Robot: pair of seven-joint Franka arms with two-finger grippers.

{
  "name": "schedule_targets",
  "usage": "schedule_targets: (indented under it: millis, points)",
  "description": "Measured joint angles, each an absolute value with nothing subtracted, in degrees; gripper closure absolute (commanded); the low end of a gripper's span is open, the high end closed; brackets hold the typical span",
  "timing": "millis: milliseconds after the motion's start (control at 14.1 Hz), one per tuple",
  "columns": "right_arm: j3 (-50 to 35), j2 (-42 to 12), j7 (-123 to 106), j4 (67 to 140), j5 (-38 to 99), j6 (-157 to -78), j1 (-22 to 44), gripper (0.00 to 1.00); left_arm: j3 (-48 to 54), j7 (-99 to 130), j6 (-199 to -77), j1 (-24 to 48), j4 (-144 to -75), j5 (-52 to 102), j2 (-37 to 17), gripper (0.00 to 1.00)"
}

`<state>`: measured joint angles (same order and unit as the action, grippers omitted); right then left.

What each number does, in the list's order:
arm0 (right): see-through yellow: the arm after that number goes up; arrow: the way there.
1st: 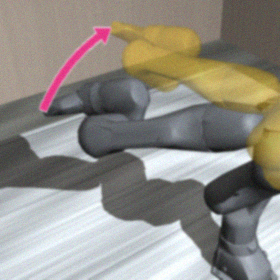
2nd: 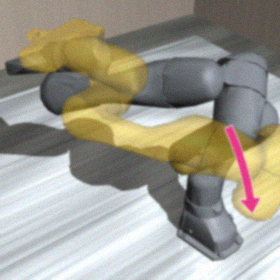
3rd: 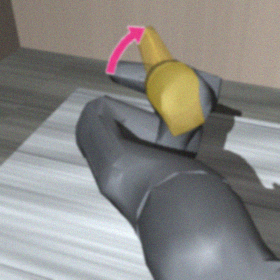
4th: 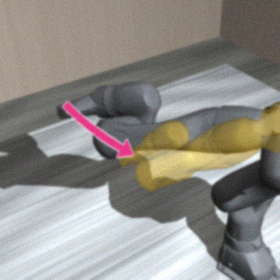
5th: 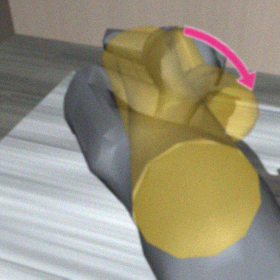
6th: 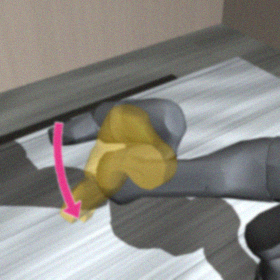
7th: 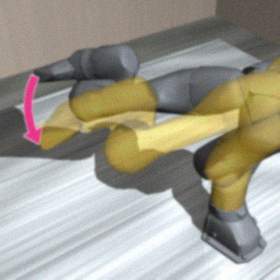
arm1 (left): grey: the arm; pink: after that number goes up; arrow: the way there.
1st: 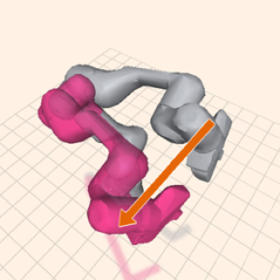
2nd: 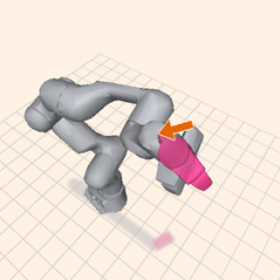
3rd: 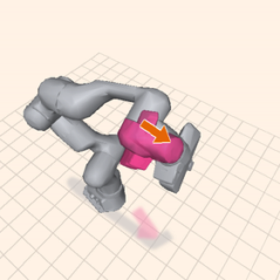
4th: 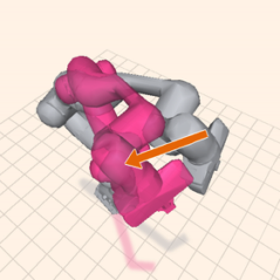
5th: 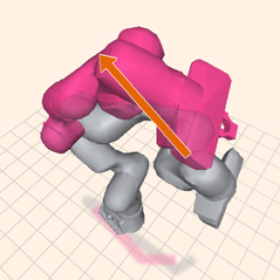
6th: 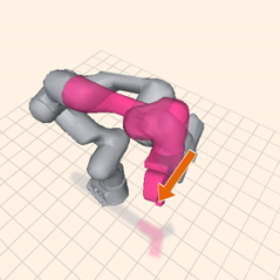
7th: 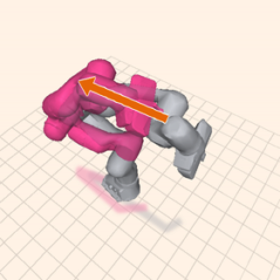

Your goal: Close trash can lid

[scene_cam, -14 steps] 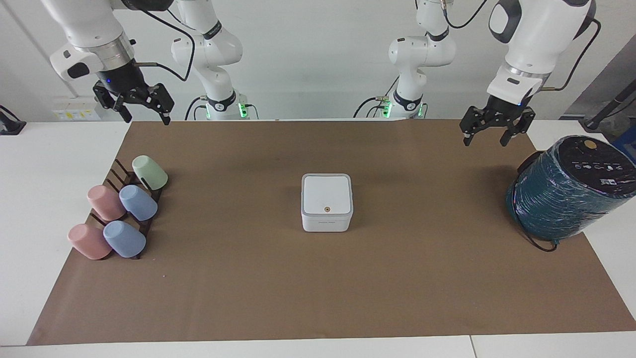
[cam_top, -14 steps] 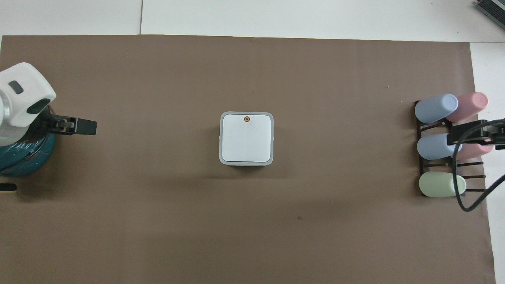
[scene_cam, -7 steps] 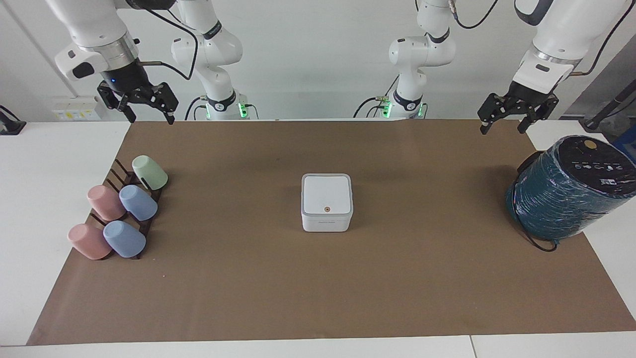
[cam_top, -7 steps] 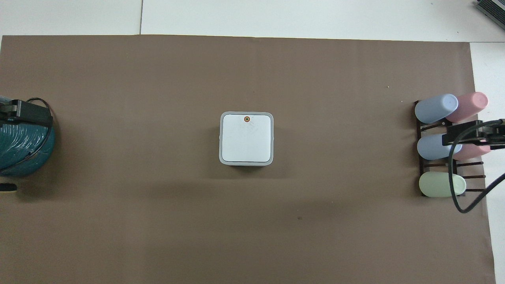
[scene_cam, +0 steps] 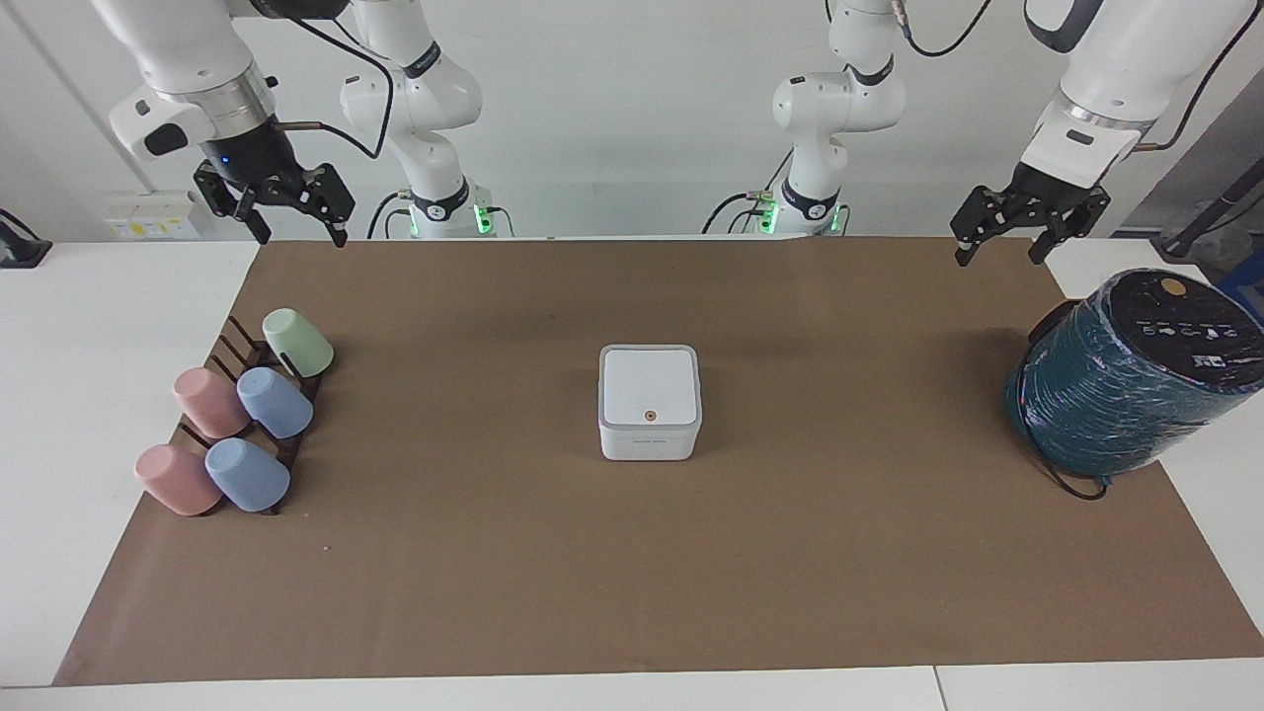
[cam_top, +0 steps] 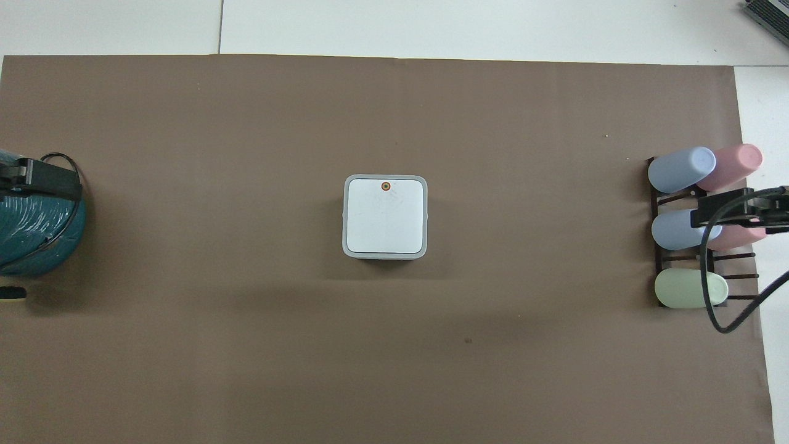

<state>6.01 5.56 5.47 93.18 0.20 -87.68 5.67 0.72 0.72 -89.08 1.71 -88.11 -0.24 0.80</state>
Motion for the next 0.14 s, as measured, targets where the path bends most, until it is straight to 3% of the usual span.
schedule_targets:
  millis: [142]
  points:
    - [6.01,5.56,5.47,93.18,0.23,-87.68,5.67,0.00,0.68,2.07,-89.08,1.70,-88.26,-0.24,0.81,0.00]
